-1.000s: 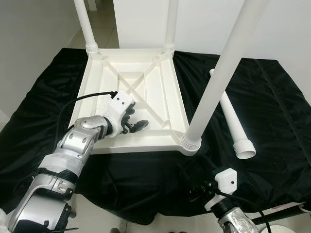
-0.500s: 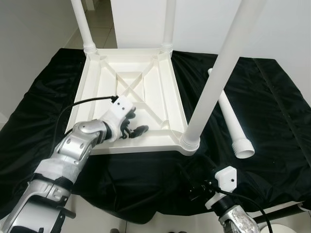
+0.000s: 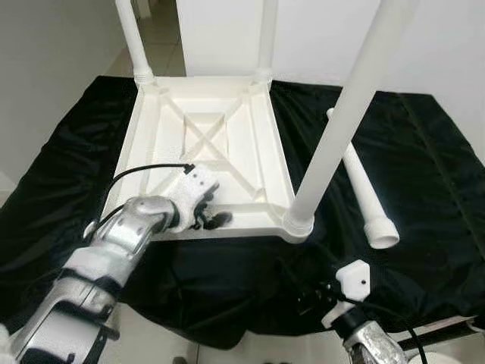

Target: Building children table

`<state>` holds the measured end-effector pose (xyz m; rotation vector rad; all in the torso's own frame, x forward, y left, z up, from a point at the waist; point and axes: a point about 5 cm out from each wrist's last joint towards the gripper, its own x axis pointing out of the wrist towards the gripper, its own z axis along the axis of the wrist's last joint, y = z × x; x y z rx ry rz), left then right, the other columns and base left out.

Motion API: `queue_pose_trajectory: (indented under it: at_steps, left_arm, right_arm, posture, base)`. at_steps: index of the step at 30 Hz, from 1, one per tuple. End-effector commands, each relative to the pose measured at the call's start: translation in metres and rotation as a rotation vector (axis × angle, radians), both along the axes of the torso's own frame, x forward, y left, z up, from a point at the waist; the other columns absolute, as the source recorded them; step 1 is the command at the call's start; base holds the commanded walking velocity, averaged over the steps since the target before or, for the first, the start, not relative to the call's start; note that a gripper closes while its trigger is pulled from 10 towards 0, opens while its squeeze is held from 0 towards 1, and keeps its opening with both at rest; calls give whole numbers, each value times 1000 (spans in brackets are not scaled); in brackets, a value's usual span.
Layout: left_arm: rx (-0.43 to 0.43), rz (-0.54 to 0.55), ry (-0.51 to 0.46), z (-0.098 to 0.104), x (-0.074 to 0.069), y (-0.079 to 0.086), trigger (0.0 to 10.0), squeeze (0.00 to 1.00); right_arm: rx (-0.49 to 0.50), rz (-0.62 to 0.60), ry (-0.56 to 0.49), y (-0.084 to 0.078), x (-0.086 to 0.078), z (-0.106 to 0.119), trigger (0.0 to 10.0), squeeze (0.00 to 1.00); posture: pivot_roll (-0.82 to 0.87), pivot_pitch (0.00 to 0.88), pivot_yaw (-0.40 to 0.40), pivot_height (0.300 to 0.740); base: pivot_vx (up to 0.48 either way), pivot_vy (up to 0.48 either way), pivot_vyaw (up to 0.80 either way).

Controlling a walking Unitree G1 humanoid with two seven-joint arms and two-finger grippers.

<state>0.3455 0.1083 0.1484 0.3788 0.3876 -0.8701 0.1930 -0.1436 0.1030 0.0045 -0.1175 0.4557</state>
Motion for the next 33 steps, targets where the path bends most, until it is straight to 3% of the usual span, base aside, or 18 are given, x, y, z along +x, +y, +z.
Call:
queue_pose_trajectory:
  at_steps: [1,6,12,13,14,15,17,18,33]
  left_arm:
    - [7,-58,113,-7,-2,-2,10000,0]
    - [9,83,151,-6,11,1,10000,0]
    - [16,147,164,-8,15,5,10000,0]
    - [47,158,148,-11,16,7,7216,0]
    - [47,158,148,-11,16,7,7216,0]
    - [89,179,140,-16,16,11,2353,0]
    - [138,200,134,-22,16,15,2353,0]
    - [170,203,126,-26,14,17,0,0]
    - [198,355,100,-34,9,38,0,0]
  right_arm:
    - [1,7,22,1,-1,-4,10000,0]
    - [0,9,24,3,-1,-4,10000,0]
    - [-2,4,24,3,-1,-4,10000,0]
    - [-3,2,23,3,-1,-4,10000,0]
    - [-3,2,23,3,-1,-4,10000,0]
    - [-3,0,23,3,-2,-4,10000,0]
    - [-4,-1,23,4,-2,-4,10000,0]
    - [-4,-2,24,4,-2,-5,10000,0]
    - [2,-16,27,5,-4,-4,10000,0]
  posture:
    - [-77,90,24,740]
    - [-79,92,30,740]
    - [-81,93,33,740]
    - [-83,95,36,740]
    - [-83,95,36,740]
    - [-83,98,40,740]
    - [-83,98,40,740]
    - [-84,98,40,740]
    - [-86,123,43,740]
  base:
    - [0,0,0]
    - [0,0,0]
    - [0,0,0]
    - [0,0,0]
    - [0,0,0]
    - [0,0,0]
    - [0,0,0]
    - [0,0,0]
    - [0,0,0]
